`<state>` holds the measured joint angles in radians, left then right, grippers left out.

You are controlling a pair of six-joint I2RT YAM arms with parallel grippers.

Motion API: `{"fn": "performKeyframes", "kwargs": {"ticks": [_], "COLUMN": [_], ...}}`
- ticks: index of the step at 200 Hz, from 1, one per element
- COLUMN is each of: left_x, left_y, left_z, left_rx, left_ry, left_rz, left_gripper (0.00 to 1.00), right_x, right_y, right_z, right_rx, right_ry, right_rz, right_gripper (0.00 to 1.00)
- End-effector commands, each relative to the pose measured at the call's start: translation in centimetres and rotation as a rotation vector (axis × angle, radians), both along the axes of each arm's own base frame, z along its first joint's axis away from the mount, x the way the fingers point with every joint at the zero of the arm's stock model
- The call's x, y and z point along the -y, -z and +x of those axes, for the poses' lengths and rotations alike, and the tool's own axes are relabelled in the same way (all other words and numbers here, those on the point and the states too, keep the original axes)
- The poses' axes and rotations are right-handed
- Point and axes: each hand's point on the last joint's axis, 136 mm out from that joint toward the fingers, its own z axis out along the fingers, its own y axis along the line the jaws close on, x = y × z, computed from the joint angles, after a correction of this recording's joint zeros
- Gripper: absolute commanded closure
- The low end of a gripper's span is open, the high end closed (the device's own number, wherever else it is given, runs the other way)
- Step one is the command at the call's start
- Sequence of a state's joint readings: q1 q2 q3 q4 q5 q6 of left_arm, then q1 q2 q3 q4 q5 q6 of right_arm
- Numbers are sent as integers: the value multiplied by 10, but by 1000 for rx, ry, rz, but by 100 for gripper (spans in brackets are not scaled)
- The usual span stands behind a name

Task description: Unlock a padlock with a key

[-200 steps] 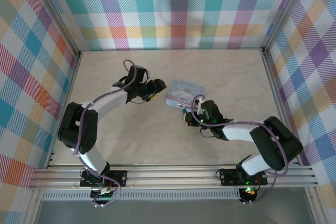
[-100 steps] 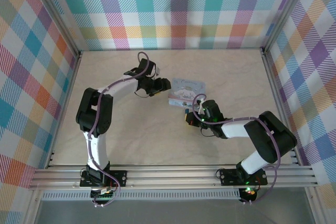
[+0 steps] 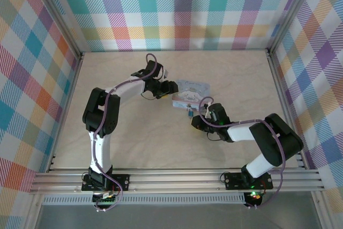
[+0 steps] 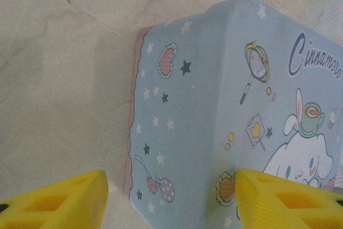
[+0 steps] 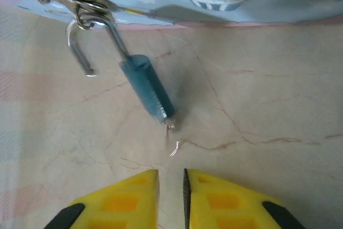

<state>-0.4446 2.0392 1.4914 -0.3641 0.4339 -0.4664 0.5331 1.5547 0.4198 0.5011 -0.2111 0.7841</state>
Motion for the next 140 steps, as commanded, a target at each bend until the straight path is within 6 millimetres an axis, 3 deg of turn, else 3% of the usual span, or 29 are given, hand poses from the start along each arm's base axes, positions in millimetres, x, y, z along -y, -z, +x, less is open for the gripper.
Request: {"fn": "performKeyframes", "kwargs": {"ticks": [1, 31, 66, 104, 140], "left_x": [-12, -18, -26, -34, -41], "left_y": [26, 33, 36, 41, 46], "left_z": [-14, -25, -38, -57, -77], "left_rx": [-57, -73, -80, -103, -122], "left_ry": [-5, -18, -31, -36, -46], "left_rz": [87, 93, 100, 101, 102], "left_gripper": [40, 43, 44, 45, 45], "right_x": [12, 17, 9, 2, 6], "right_y": [7, -2, -36, -74, -91], "right_z": [-9, -10, -1, 21, 45], "right_rx": [-43, -1, 129, 252, 333], "right_ry": [24, 7, -76, -123, -150], "right_rz": [-22, -28, 22, 69, 71], "right_gripper": [74, 66, 53, 45, 41]}}
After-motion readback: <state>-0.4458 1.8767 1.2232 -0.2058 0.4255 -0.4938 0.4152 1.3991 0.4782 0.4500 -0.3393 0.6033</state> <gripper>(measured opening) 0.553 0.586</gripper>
